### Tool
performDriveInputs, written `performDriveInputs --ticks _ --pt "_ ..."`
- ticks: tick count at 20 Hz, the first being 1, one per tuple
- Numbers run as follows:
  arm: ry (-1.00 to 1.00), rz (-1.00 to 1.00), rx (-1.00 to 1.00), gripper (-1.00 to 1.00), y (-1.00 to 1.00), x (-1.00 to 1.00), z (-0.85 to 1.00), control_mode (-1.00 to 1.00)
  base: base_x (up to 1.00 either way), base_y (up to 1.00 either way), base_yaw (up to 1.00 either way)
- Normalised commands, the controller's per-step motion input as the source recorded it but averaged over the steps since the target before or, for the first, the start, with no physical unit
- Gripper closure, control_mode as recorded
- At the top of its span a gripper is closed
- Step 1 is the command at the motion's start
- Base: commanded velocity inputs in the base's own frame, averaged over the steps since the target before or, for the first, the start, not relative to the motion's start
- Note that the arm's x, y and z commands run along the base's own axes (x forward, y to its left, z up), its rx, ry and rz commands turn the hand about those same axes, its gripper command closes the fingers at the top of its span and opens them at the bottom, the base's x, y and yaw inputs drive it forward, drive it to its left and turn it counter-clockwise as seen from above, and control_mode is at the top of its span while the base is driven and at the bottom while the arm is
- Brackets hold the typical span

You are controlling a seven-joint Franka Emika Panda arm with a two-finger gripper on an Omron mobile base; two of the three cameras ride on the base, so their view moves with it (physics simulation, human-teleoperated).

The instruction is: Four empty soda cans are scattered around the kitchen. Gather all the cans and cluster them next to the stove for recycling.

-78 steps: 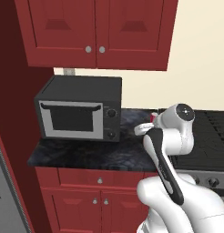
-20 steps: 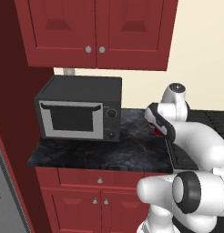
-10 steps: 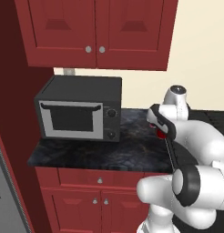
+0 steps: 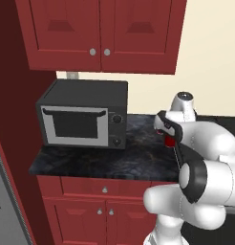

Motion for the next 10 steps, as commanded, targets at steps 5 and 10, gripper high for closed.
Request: performDriveInputs --ticks 5,10 --pt "0.01 0.0 0.0 1.0 -0.05 0.27 -0.13 -1.0 0.0 0.0 0.0" --pt "0.0 0.0 0.0 1.0 -0.06 0.22 -0.09 -1.0 0.0 0.0 0.0"
